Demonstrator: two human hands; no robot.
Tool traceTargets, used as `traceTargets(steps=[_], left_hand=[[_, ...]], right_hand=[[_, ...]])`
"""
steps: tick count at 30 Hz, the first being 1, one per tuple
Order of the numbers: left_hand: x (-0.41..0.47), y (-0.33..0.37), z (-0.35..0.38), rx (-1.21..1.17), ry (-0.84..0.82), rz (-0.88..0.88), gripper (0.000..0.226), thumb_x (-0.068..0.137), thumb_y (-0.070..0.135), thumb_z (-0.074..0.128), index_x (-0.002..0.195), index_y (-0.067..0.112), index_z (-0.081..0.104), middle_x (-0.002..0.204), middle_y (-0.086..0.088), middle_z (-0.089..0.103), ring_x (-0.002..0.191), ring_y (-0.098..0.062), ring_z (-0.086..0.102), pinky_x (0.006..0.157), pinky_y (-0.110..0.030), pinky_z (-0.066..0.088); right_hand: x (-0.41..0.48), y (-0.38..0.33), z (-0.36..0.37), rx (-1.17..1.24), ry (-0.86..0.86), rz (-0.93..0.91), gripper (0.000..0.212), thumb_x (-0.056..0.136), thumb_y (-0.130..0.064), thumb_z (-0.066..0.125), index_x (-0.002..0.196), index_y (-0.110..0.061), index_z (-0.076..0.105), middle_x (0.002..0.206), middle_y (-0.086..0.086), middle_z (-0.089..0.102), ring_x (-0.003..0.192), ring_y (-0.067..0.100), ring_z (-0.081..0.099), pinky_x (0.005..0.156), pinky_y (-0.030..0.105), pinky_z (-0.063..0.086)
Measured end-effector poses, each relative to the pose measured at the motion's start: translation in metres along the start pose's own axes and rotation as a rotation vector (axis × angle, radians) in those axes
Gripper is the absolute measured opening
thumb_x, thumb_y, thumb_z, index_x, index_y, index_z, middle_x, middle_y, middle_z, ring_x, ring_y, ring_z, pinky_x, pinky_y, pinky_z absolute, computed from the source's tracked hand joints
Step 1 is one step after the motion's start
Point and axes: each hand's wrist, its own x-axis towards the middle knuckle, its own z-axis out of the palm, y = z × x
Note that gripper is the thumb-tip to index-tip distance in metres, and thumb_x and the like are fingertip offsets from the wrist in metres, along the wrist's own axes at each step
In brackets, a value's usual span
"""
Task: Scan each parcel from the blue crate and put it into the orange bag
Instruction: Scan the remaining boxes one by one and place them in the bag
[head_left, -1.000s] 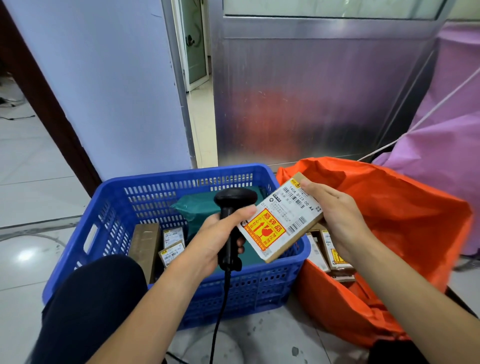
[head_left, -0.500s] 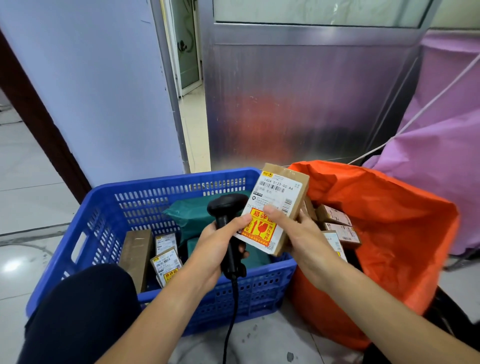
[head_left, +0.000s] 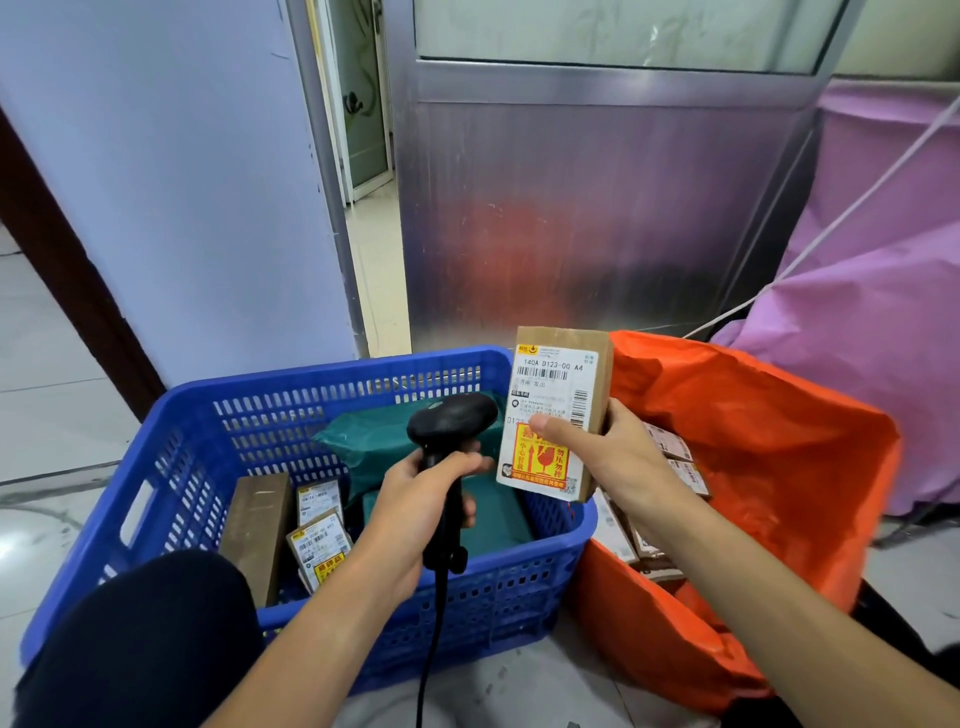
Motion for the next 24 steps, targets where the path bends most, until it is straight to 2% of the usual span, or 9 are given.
traceTargets(steps=[2,4,6,9,12,16,24], left_hand=[[0.001,0.000,-0.003,0.009,-0.006,0.023,0.021,0.093,0.013,0.073,0.113,0.012,0.076,0.105,-0.015,0.079,0.071,-0.023,0.059,0.079,-0.041,0.051],[0.002,0.000,-0.005,0.013,-0.016,0.042,0.020,0.095,0.009,0.070,0.114,0.012,0.077,0.103,-0.012,0.080,0.077,-0.024,0.061,0.085,-0.042,0.052],[0.001,0.000,-0.005,-0.012,-0.022,0.045,0.018,0.097,0.005,0.066,0.111,0.007,0.076,0.091,-0.012,0.077,0.073,-0.025,0.059,0.080,-0.043,0.050],[0.000,0.000,-0.002,-0.032,-0.010,0.047,0.010,0.096,0.005,0.066,0.098,-0.001,0.073,0.074,-0.013,0.063,0.060,-0.025,0.052,0.068,-0.041,0.044],[-0.003,0.000,0.001,0.004,-0.007,0.059,0.010,0.092,0.011,0.074,0.087,0.003,0.070,0.069,-0.012,0.061,0.053,-0.023,0.050,0.064,-0.039,0.043],[-0.006,0.000,0.003,0.020,0.000,0.057,0.015,0.091,0.011,0.076,0.080,0.005,0.068,0.066,-0.011,0.060,0.051,-0.023,0.049,0.060,-0.036,0.044],[-0.005,-0.002,0.004,0.021,0.030,0.059,0.016,0.090,0.011,0.078,0.078,0.005,0.069,0.065,-0.012,0.059,0.051,-0.023,0.049,0.060,-0.036,0.043]], right_hand=[[0.007,0.004,-0.009,-0.105,0.067,-0.018,0.050,0.079,-0.030,0.088,0.118,-0.025,0.058,0.109,-0.007,0.077,0.090,0.009,0.077,0.070,0.025,0.062],[0.014,0.010,-0.019,-0.254,0.129,-0.034,0.057,0.074,-0.041,0.091,0.115,-0.028,0.054,0.111,-0.010,0.074,0.094,0.008,0.075,0.078,0.031,0.063],[0.020,0.014,-0.026,-0.356,0.171,-0.043,0.060,0.072,-0.048,0.090,0.114,-0.027,0.052,0.110,-0.011,0.072,0.096,0.006,0.071,0.075,0.031,0.061],[0.021,0.011,-0.028,-0.435,0.214,-0.066,0.059,0.075,-0.050,0.088,0.115,-0.025,0.051,0.106,-0.015,0.069,0.095,0.004,0.067,0.065,0.022,0.050],[0.023,0.013,-0.028,-0.439,0.222,-0.084,0.060,0.074,-0.052,0.088,0.113,-0.025,0.051,0.107,-0.013,0.070,0.095,0.005,0.068,0.070,0.025,0.054],[0.025,0.019,-0.025,-0.398,0.206,-0.062,0.061,0.072,-0.054,0.088,0.113,-0.027,0.051,0.109,-0.012,0.072,0.096,0.008,0.071,0.081,0.038,0.063],[0.031,0.023,-0.023,-0.366,0.207,-0.072,0.063,0.069,-0.054,0.090,0.111,-0.027,0.052,0.109,-0.010,0.072,0.097,0.011,0.072,0.082,0.042,0.063]])
